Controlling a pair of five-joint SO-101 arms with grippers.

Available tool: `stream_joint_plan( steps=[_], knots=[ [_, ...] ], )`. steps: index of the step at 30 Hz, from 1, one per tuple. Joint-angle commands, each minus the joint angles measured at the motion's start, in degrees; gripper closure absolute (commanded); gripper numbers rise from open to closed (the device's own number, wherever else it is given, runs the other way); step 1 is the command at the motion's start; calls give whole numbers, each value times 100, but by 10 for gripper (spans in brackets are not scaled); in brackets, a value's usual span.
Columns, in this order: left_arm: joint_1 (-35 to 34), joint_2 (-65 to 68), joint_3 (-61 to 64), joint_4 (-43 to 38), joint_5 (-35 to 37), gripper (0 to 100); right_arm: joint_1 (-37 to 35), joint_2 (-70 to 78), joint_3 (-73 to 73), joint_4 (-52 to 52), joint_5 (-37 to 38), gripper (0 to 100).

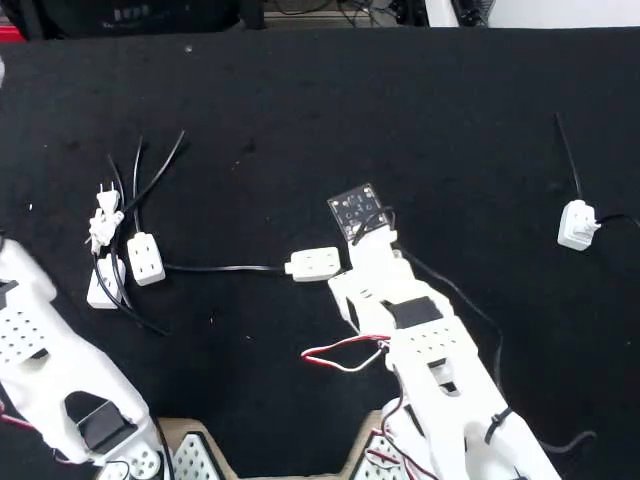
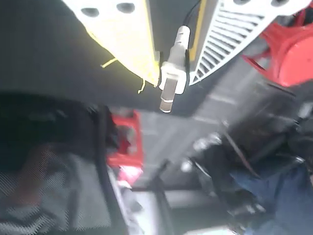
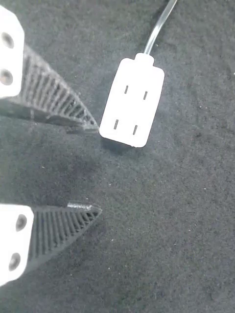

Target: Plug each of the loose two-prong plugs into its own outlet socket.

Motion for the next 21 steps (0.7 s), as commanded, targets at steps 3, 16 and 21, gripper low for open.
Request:
stream_joint_plan(
  steps=[3,16,21],
  knots=[
    [1033,-738,-268,1996,167,970,352,-163,-119,-88,-35,776],
    [1886,-1108,1851,2189,2330,971,1407,-163,-629,343,-448,776],
    [2440,-2418,4145,2171,2611,971,1407,-163,-585,141,-475,776]
  ],
)
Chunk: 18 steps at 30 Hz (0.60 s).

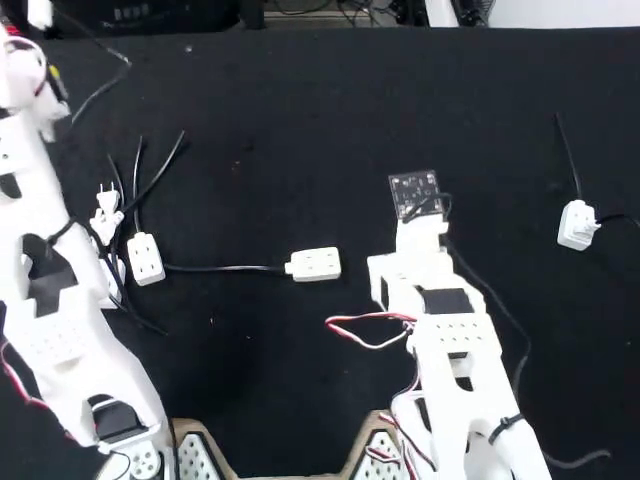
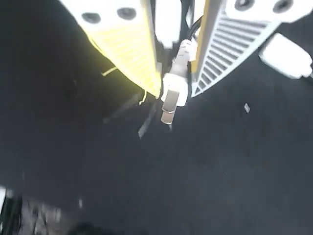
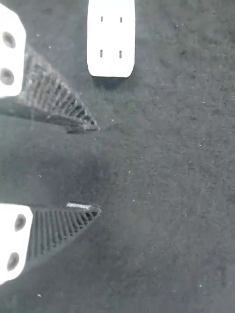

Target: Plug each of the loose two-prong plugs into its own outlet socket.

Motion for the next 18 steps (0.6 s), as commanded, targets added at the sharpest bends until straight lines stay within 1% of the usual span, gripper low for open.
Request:
stream_joint_plan(
  steps=[1,3,5,9,12,18],
  knots=[
    [743,-1574,2079,18,176,971,114,-163,-251,-185,-53,776],
    [1235,-2207,3002,-44,176,970,123,-163,-259,-185,-53,776],
    [1710,-2752,3916,-422,167,970,132,-163,-259,-185,-53,776],
    [2484,-3657,5868,-1644,176,970,422,-163,-251,-176,-70,776],
    [3108,-4185,7187,-2514,176,970,659,-163,-277,-176,-369,776],
    [4136,-4818,9332,-4642,185,970,897,-163,-277,-185,-554,776]
  ],
)
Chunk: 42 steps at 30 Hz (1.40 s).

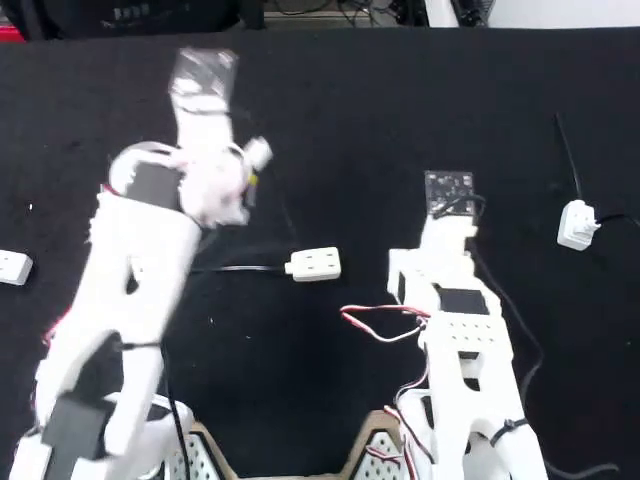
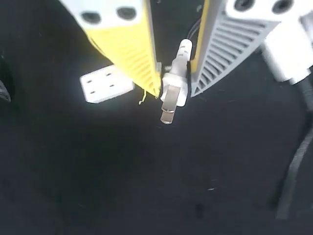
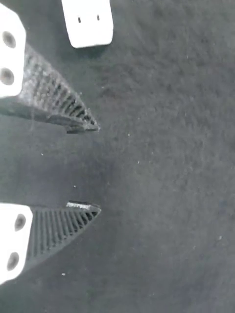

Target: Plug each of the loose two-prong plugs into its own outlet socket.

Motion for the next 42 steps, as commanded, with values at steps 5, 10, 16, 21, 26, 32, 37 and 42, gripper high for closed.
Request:
stream_joint_plan(
  steps=[5,10,16,21,26,32,37,42],
  knots=[
    [1358,-651,2237,-2778,70,970,246,-163,-277,-132,-149,776],
    [2141,-642,2853,-3903,88,970,246,-163,-259,-132,-149,776],
    [2501,-642,3143,-4589,765,889,246,-163,-259,-132,-149,776],
    [2484,-703,3363,-4554,985,770,246,-163,-259,-132,-149,776],
    [1921,-818,3275,-4378,985,785,220,-163,-251,-132,-158,776],
    [831,-1732,3363,-3165,985,787,-176,-163,-259,-70,-141,773],
    [-119,-2330,4286,-3015,510,787,-624,-163,-875,1046,897,773],
    [-646,-2699,5429,-3956,387,787,-1240,-101,-1807,2822,1916,776]
  ],
)
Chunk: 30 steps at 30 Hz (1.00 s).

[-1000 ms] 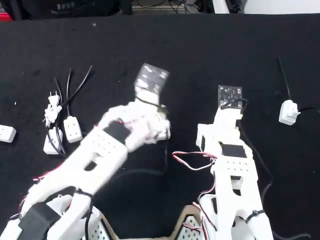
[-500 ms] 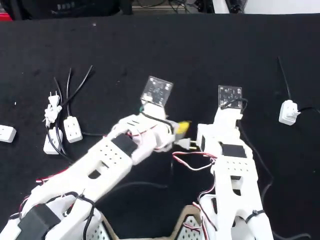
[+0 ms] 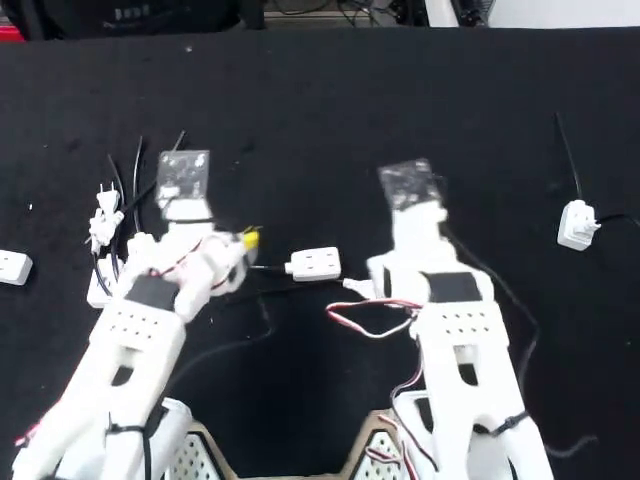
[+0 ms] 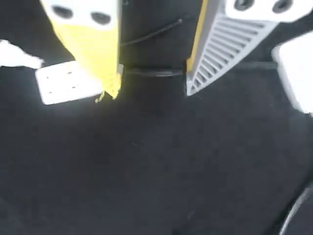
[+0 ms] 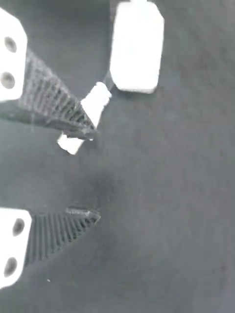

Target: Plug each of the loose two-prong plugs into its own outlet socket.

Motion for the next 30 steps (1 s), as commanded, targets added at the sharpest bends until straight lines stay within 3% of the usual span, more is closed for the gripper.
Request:
stream_joint_plan(
  steps=[1,5,10,12,19,30],
  knots=[
    [-382,-396,822,-923,-114,787,-598,-101,-945,1477,967,776],
    [-453,-545,1253,-1257,-105,787,-782,-101,-989,1767,870,776],
    [-453,-695,1314,-1257,-105,787,-791,-101,-400,862,-958,776],
    [-453,-677,1314,-1257,-105,787,-835,-101,-163,703,-1301,776],
    [-435,-677,1314,-1257,-105,787,-818,171,4,246,141,776],
    [-426,-721,1411,-1266,-105,787,-809,2554,-1121,193,2198,776]
  ],
)
